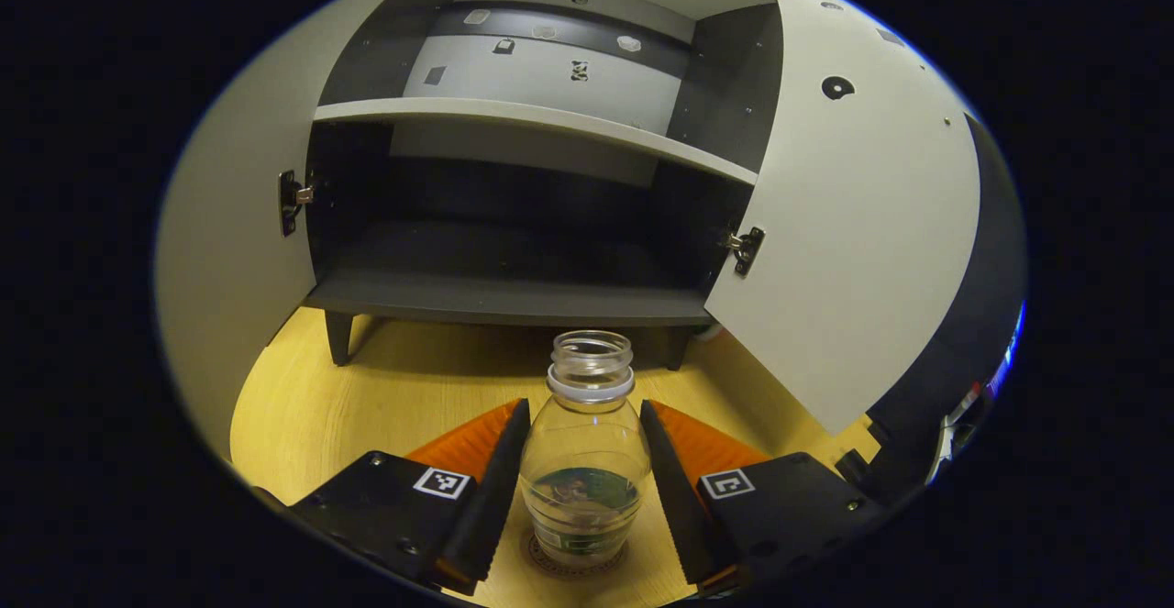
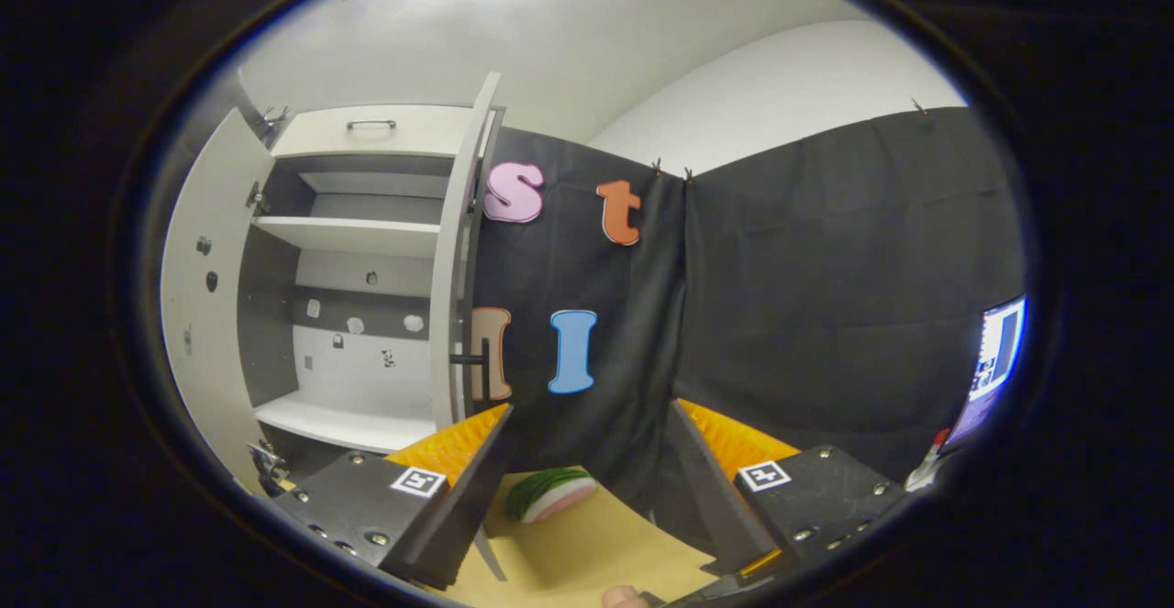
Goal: Grasp the bottle in the cabinet with the left hand and place it on the coaster, then close the right door with the right hand and the left door with the left hand.
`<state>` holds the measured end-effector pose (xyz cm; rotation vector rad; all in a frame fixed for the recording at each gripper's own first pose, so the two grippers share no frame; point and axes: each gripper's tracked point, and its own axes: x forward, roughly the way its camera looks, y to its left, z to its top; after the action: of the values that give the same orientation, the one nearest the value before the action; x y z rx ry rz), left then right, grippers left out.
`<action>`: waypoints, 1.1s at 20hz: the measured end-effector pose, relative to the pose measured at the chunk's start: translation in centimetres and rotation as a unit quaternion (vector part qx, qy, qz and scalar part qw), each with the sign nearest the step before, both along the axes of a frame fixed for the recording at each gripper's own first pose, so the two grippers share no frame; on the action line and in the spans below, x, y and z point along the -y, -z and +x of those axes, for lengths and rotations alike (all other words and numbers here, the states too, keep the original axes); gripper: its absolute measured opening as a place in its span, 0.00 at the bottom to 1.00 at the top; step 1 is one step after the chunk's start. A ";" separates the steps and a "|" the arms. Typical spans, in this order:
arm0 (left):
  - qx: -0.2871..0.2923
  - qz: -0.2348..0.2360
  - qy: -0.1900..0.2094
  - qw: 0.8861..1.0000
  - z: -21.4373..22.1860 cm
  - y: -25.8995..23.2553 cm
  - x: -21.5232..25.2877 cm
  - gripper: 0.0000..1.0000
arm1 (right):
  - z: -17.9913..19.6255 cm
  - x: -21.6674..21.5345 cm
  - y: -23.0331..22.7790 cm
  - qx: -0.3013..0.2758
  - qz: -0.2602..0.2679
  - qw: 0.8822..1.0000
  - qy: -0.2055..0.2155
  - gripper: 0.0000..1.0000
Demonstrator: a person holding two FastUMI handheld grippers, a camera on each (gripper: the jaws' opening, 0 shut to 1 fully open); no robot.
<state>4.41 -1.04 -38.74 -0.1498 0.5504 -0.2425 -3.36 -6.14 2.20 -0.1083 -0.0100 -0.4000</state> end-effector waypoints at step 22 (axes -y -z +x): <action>0.011 0.043 0.030 0.999 -5.4 -1.1 1.2 0.98 | 2.4 -1.6 2.2 -0.018 0.011 0.999 -0.047 1.00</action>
<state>-0.98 -2.29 -37.64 -0.0474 0.5427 -0.2788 -0.99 -4.52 -0.02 -0.0929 0.0255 -0.3041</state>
